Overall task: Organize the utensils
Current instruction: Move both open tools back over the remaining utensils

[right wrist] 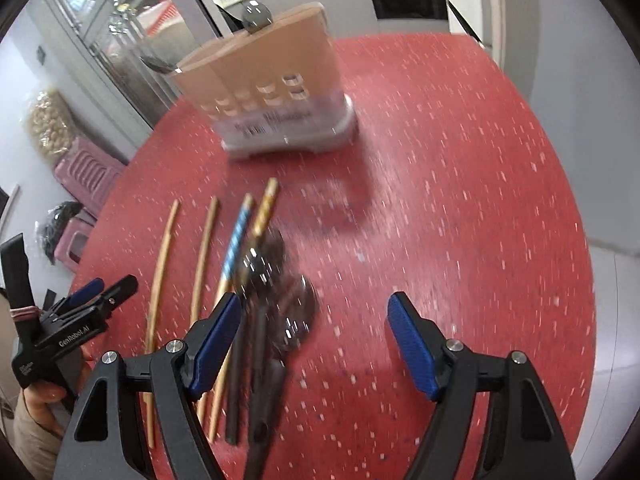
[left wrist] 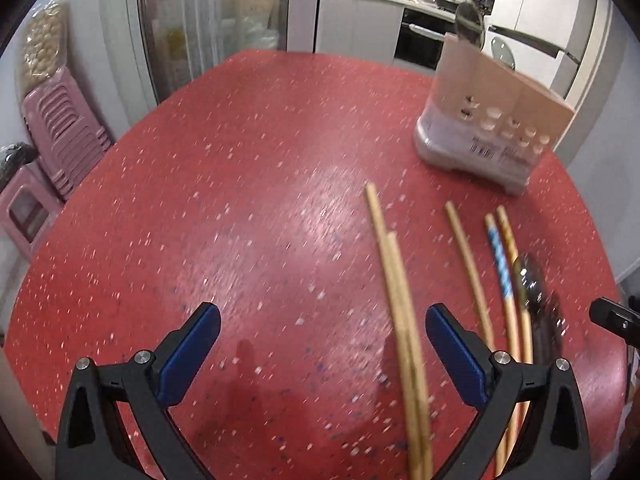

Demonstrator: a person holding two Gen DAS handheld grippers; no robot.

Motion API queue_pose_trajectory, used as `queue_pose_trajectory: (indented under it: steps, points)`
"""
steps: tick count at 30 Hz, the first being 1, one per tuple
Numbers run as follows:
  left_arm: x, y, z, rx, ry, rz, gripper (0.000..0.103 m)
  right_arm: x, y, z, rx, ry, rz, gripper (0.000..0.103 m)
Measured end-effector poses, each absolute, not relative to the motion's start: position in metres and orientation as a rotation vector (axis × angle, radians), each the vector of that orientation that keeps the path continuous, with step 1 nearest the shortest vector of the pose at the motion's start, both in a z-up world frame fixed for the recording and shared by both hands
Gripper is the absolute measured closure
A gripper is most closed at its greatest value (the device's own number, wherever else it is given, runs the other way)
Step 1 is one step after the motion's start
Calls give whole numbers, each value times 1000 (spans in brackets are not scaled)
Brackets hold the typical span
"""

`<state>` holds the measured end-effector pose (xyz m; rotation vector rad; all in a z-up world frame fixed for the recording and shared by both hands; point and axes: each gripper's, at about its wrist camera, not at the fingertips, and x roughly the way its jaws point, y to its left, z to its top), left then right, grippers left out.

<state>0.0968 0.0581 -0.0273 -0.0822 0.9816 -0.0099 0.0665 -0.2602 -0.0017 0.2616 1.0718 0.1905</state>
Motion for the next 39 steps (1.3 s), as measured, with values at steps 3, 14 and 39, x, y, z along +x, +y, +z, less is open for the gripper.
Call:
queue_pose_trajectory:
  steps: [3, 14, 39]
  points:
    - [92, 59, -37, -59, 1004, 7, 0, 58, -262, -7, 263, 1082, 177, 24]
    - [85, 49, -47, -29, 1027, -19, 0, 46, -254, -4, 241, 1074, 182, 24]
    - [95, 58, -49, -41, 1037, -27, 0, 48, -247, -13, 220, 1090, 183, 24]
